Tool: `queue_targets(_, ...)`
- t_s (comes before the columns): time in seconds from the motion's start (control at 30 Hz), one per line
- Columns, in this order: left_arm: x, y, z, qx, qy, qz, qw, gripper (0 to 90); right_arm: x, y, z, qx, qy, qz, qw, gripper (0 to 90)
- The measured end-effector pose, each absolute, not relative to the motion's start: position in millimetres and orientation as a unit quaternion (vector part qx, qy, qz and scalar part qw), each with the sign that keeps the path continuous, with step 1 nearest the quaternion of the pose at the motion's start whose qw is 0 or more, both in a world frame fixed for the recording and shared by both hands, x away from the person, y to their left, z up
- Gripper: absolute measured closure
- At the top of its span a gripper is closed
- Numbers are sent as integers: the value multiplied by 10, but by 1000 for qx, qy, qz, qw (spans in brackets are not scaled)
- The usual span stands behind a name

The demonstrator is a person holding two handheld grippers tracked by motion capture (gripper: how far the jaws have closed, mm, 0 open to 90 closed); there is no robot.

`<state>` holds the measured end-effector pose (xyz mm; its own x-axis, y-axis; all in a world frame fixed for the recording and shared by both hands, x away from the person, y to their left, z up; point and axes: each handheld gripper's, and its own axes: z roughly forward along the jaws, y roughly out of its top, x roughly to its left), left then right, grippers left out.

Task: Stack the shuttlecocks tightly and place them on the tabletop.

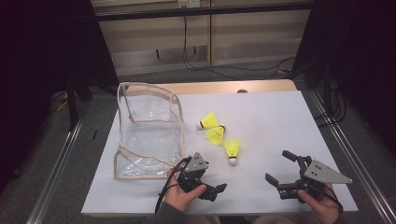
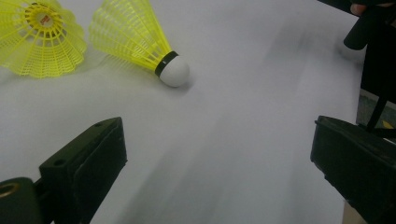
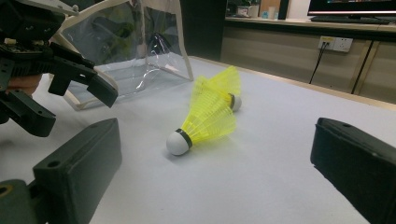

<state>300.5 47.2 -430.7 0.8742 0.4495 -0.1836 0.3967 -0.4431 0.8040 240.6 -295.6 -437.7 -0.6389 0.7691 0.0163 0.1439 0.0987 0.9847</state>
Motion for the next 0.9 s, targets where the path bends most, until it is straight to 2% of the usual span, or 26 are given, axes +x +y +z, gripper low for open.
queue_targets(0.6,2973,540,-4261,850,236,31,470,39,2404,-2948,-4378,330,692,585,265,13)
queue_targets(0.9,2942,602,-4257,853,231,17,468,54,2412,-2944,-4384,330,693,584,265,14)
